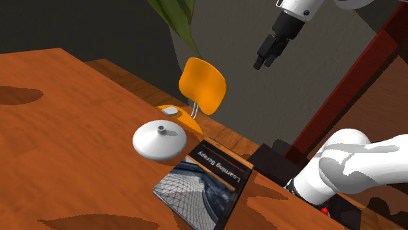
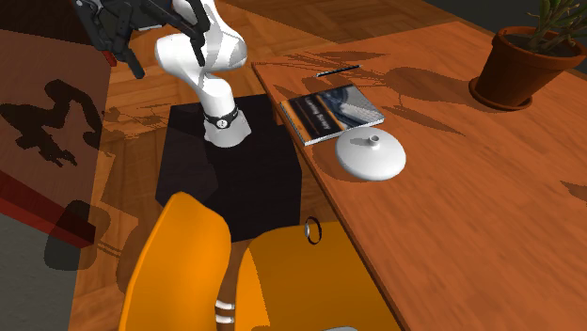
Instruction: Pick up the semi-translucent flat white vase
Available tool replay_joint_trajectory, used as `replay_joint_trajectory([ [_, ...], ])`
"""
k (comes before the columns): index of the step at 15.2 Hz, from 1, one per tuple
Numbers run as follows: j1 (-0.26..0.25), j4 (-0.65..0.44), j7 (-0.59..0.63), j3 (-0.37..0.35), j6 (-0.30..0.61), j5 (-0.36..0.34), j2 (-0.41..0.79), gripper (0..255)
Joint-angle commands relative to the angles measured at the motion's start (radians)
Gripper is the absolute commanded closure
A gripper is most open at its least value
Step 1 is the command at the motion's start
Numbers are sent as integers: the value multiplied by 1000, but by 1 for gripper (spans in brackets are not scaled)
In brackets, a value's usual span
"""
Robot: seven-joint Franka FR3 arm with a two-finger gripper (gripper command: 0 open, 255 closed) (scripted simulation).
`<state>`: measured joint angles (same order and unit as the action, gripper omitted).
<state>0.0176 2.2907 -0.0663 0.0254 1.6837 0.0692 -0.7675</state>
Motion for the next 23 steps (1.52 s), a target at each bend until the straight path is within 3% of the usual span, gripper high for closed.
replay_joint_trajectory([
  [1, 0, 0, 0, 0, 0, 0, 0, 0],
  [14, -85, 8, 272, -272, 166, 124, 153, 0],
  [23, -111, -97, 471, -463, 282, 133, 364, 0],
])
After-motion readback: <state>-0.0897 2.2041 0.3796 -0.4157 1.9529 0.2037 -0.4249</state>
